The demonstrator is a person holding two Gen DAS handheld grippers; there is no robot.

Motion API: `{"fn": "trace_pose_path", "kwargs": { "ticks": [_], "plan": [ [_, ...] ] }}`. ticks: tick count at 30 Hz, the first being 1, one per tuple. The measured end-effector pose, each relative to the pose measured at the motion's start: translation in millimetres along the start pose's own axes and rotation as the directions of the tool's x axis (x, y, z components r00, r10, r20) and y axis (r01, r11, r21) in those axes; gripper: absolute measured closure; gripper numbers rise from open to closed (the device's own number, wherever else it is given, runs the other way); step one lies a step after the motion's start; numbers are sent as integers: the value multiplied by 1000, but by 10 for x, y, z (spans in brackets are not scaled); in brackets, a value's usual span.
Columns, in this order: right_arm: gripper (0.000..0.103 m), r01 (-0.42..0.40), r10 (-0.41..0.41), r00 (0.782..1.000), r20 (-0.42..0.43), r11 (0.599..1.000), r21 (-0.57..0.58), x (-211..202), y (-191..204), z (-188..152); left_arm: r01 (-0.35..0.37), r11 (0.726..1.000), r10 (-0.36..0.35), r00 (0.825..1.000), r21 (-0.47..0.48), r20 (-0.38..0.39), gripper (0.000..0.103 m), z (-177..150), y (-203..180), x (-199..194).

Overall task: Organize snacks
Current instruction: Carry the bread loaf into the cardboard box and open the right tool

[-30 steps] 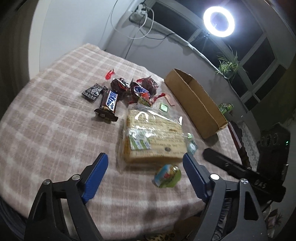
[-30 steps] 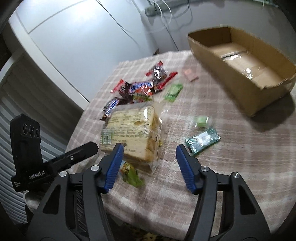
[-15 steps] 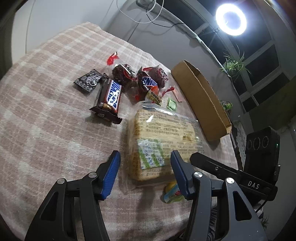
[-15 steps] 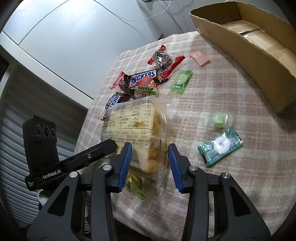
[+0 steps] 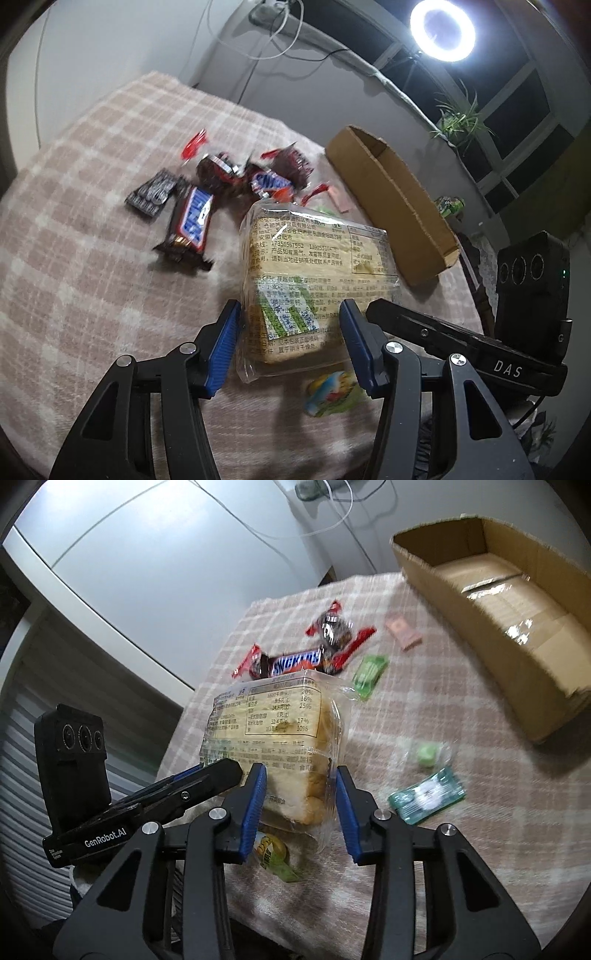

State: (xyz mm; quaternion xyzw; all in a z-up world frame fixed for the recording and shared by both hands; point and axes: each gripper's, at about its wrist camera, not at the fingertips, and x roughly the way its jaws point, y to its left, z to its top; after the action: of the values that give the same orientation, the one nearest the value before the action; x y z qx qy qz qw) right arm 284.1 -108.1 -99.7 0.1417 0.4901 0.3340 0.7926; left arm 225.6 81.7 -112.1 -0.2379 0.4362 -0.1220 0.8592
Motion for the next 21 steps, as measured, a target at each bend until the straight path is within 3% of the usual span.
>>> {"fn": "trace_pose_path", "kwargs": {
  "ticks": [21],
  "plan": [
    [64, 68, -68, 987, 145, 998, 6, -925, -617, 389, 68, 988, -75, 996, 140, 41, 49, 381, -1006, 333]
  ]
}}
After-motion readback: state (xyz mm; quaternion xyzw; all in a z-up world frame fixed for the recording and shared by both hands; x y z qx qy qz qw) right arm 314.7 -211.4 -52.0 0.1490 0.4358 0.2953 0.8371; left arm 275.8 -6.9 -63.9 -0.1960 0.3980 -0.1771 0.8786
